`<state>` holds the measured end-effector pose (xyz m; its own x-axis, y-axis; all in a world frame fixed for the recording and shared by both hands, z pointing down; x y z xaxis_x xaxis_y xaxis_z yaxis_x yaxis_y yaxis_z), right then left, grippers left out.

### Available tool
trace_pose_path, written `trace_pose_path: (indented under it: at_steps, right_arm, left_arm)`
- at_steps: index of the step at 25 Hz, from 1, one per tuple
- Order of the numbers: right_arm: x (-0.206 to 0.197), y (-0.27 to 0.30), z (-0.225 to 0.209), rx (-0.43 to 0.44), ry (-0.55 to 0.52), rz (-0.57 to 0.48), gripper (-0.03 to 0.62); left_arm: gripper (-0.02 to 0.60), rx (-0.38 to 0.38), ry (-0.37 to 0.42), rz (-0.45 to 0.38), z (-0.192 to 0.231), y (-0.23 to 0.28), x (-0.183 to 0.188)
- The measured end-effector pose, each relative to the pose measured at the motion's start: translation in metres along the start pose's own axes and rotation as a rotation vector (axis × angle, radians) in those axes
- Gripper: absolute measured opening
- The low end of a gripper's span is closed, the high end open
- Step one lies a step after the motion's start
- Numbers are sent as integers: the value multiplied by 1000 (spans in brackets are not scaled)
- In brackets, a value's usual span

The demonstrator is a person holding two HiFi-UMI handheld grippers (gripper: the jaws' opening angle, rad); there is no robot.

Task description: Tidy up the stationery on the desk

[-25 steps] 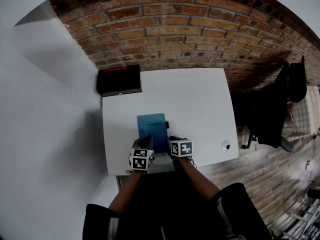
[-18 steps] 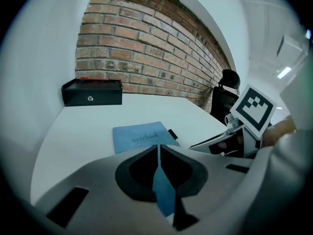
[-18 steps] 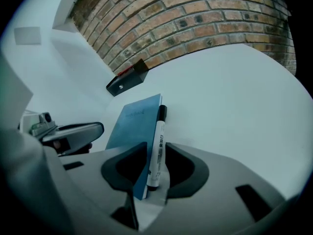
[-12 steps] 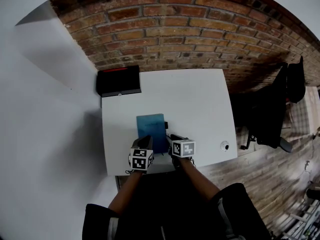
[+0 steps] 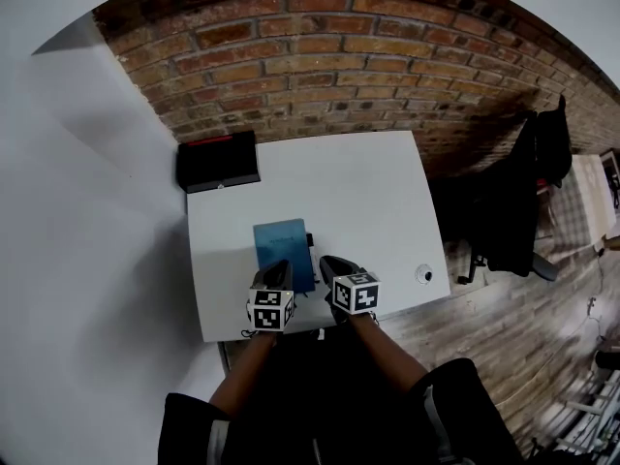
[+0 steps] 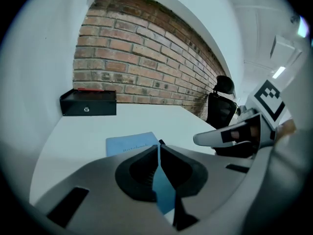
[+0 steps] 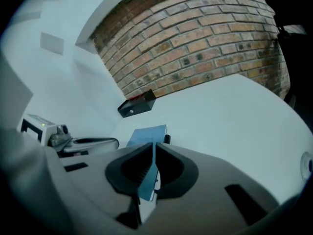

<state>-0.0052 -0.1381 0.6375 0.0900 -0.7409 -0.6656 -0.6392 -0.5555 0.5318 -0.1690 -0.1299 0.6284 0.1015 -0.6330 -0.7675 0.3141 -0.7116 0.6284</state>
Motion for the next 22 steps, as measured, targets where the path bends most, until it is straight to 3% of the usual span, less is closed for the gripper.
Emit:
trace_pose_path:
  at_steps: [8, 13, 22]
  right_arm:
    - [4, -40, 15, -14, -130, -50, 23]
    - [8, -71, 27, -54, -256, -106, 22]
    - [-5, -140, 58, -24, -395, -199, 21]
  left_arm:
    - [28, 10, 15, -66, -30, -26, 3]
    - [28, 53, 3, -96, -43, -49, 0]
    - [28, 132, 10, -177, -72, -107, -11]
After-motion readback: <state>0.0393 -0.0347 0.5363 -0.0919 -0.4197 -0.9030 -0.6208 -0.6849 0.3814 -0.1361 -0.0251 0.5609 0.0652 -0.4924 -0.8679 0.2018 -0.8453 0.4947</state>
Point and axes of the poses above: the fingertips, and each gripper's own axes: y forward along the fingers, z to its left, x out of its top, the point moved 7 cm from there along -y, backward along the fingers, and after that the axes turned 9 degrees about x, right-handed, at the moved point
